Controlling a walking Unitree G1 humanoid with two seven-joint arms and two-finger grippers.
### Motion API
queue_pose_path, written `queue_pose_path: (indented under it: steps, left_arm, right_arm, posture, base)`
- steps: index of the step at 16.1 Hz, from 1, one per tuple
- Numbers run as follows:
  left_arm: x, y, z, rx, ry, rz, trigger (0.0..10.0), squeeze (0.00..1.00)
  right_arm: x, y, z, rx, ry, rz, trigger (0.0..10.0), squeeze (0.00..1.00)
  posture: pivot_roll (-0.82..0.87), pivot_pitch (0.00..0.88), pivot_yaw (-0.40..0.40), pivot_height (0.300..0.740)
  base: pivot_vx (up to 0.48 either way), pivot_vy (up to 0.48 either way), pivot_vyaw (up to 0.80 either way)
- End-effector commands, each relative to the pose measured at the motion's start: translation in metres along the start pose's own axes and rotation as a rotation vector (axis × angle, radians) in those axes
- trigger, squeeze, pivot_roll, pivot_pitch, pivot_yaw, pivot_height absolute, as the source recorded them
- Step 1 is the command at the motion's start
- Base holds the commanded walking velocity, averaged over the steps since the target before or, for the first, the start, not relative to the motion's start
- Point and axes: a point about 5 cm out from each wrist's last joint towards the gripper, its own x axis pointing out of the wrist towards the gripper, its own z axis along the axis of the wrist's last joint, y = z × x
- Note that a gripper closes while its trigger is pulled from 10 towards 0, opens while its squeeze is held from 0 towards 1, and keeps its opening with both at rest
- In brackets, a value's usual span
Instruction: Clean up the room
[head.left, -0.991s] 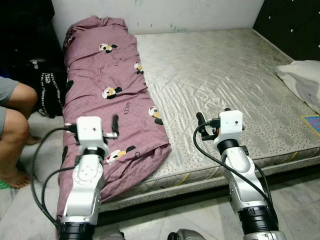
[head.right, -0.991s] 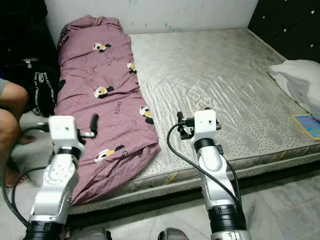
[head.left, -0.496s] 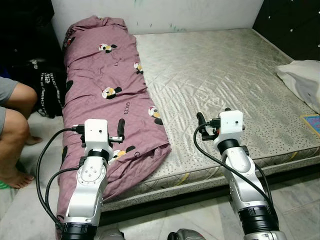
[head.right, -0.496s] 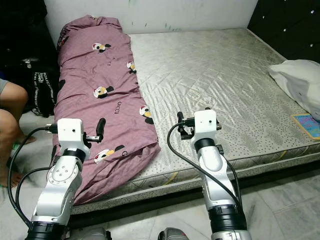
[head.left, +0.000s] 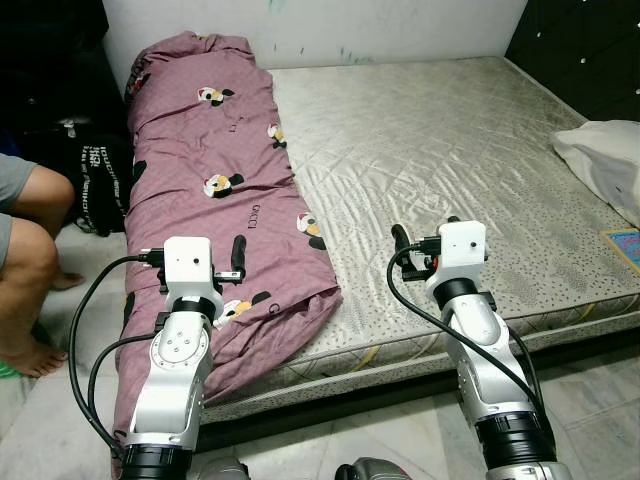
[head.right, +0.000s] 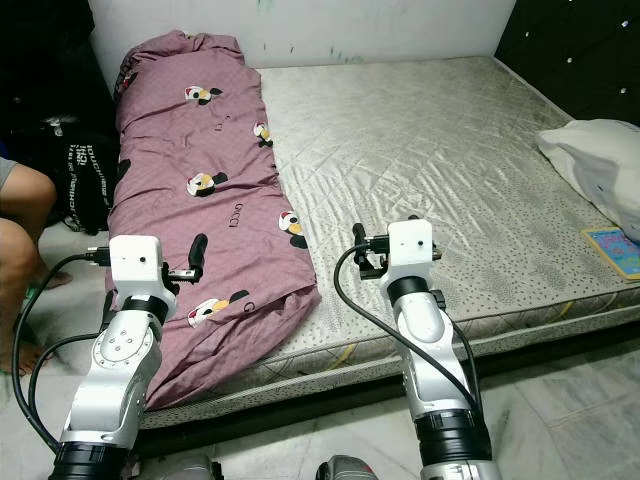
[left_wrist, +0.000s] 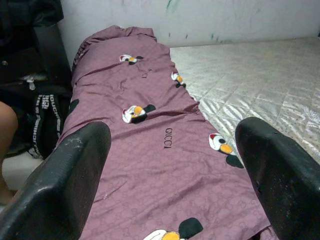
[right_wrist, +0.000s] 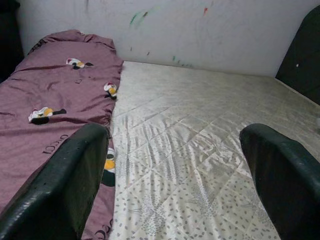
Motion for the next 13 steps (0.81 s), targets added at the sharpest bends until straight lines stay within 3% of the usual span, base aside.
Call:
queue_pose_path:
  steps: [1,9,13]
  left_arm:
    - [0.0014,-0.0006,0.0022,0.011,-0.010,-0.004,10.0,0.00]
    - [0.0015,-0.0024,0.0027,0.013,-0.012,-0.014,10.0,0.00]
    - [0.0021,-0.0025,0.0029,0.009,-0.014,-0.006,10.0,0.00]
  right_arm:
    - [-0.0009,-0.0031,0.0014,-0.003,-0.002,-0.010,10.0,0.00]
    - [-0.0014,-0.0020,0.0005,-0.017,-0.002,-0.004,10.0,0.00]
    - [-0.0013,-0.0018,0.0007,-0.015,-0.004,-0.001,10.0,0.00]
  posture:
    - [-0.01,0.000,-0.031,0.740]
    - [-0.01,0.000,-0.031,0.740]
    - [-0.01,0.000,-0.032,0.695]
  base:
    - [0.000,0.000,0.00]
    - [0.000,0.000,0.00]
    - [0.000,0.000,0.00]
